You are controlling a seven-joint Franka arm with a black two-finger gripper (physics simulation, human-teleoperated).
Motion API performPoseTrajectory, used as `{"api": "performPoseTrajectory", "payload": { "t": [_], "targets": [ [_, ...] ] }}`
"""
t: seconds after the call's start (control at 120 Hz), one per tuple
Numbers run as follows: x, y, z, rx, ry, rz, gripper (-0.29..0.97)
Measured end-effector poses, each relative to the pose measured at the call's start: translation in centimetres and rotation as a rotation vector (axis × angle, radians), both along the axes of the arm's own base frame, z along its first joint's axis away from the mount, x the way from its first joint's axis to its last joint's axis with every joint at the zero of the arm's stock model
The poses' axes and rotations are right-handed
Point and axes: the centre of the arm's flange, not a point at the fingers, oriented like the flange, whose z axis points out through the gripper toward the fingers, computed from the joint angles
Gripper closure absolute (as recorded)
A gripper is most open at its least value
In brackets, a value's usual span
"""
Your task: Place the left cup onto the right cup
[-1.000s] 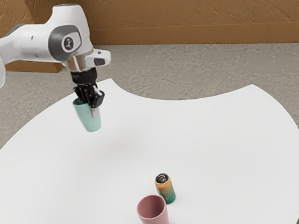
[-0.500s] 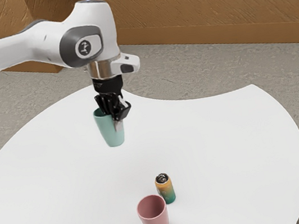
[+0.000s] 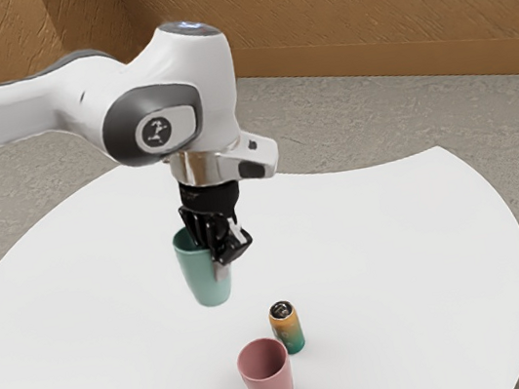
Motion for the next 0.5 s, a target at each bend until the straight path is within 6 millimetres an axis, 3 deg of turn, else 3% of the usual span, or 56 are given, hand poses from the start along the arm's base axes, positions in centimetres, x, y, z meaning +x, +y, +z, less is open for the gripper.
{"api": "performPoseTrajectory", "payload": {
  "t": [0.133, 0.5],
  "targets": [
    [0.5, 0.2, -1.0, -0.011, -0.002, 0.033, 0.78],
    [2.0, -1.7, -3.4, -0.045, -0.025, 0.055, 0.78]
  ]
}}
